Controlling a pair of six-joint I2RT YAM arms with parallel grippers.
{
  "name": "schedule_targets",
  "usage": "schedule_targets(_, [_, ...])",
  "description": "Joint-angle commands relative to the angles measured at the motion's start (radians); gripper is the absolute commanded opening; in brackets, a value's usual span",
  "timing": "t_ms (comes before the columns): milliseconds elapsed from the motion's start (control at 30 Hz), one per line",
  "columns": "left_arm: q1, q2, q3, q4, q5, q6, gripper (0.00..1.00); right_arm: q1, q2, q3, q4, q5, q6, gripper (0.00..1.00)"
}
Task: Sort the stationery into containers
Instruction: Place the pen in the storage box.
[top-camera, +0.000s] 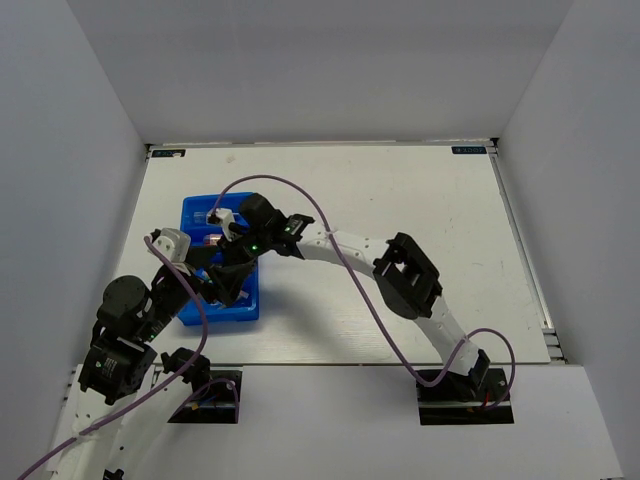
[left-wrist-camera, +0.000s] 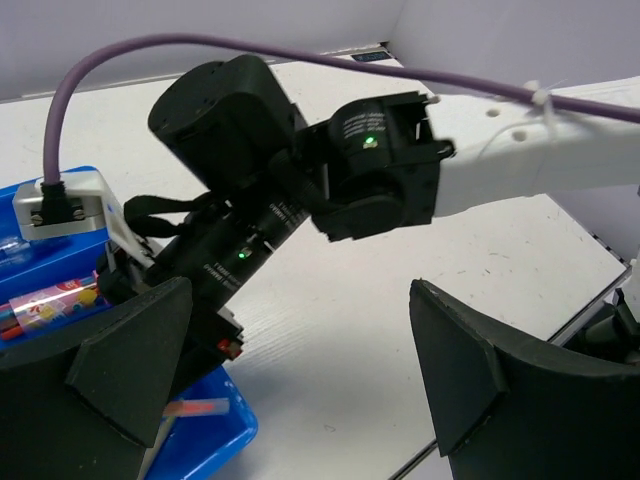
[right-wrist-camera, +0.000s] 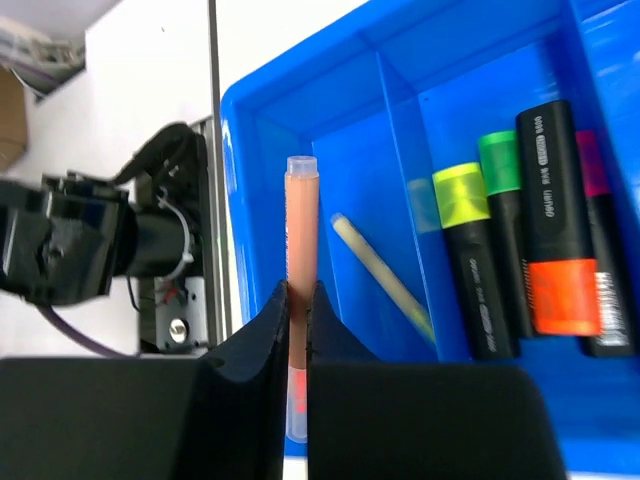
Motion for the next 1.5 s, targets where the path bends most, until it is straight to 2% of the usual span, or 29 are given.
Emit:
schedule_targets(0, [-0.002,0.003,0.023,-0.004,0.023,0.002,1.0,0.005,0.024,0.033,0.123,-0.015,0.145,0.0])
schedule_targets(233, [-0.002,0.017,0.028,-0.005,0.037,-0.014,1.0,0.011,0.066,0.059,0.115,0.005,0.089,0.0])
schedule_targets(367, [-0.002,0.017,0.03,-0.008,0.037,-0.015,1.0,0.017,0.07,0.073,0.076,0.002,-0.051,0.01])
schedule_targets(467, [-0.002,0.024,0.034,-0.01,0.043,-0.017,1.0,0.018,0.063,0.082,0.053,-0.006,-0.099,0.25])
schedule_targets(500, [-0.005,0.024,0.036,-0.011,0.042,-0.015,1.0,0.017,0.058,0.084,0.05,-0.012,-0.114,0.37])
schedule_targets(600, [0.0,0.027,0.037,-0.014,0.046,-0.015,1.0,0.023,0.049,0.084,0.042,-0.021,-0.129,0.51])
schedule_targets(1033, [0.0,0.026,0.057,-0.047,0.055,-0.034,1.0,0.041,0.023,0.056,0.021,-0.007,-0.165,0.58])
schedule_targets(1100, [-0.002,0.029,0.062,-0.05,0.058,-0.032,1.0,0.04,0.015,0.051,0.022,-0.006,-0.168,0.58])
schedule_targets(1133, [-0.003,0.027,0.063,-0.047,0.061,-0.037,1.0,0.038,0.003,0.056,0.016,-0.006,-0.172,0.54])
schedule_targets(1167, [-0.002,0.033,0.065,-0.048,0.06,-0.037,1.0,0.038,0.0,0.057,0.01,0.005,-0.172,0.46])
schedule_targets(1200, [-0.002,0.037,0.069,-0.042,0.066,-0.04,1.0,0.035,-0.006,0.056,0.007,0.009,-0.168,0.32])
schedule_targets(1233, [-0.002,0.046,0.082,-0.042,0.071,-0.04,1.0,0.032,-0.029,0.064,-0.004,0.017,-0.165,0.0])
schedule_targets(1367, [0.0,0.076,0.12,-0.036,0.104,-0.035,0.91,0.009,-0.092,0.102,-0.065,0.1,-0.143,0.0])
schedule_targets(1400, [0.0,0.087,0.123,-0.027,0.115,-0.032,0.78,0.003,-0.117,0.105,-0.117,0.161,-0.134,0.0])
schedule_targets(1467, [-0.002,0.109,0.137,-0.007,0.153,-0.034,0.53,-0.03,-0.155,0.12,-0.149,0.177,-0.099,0.0])
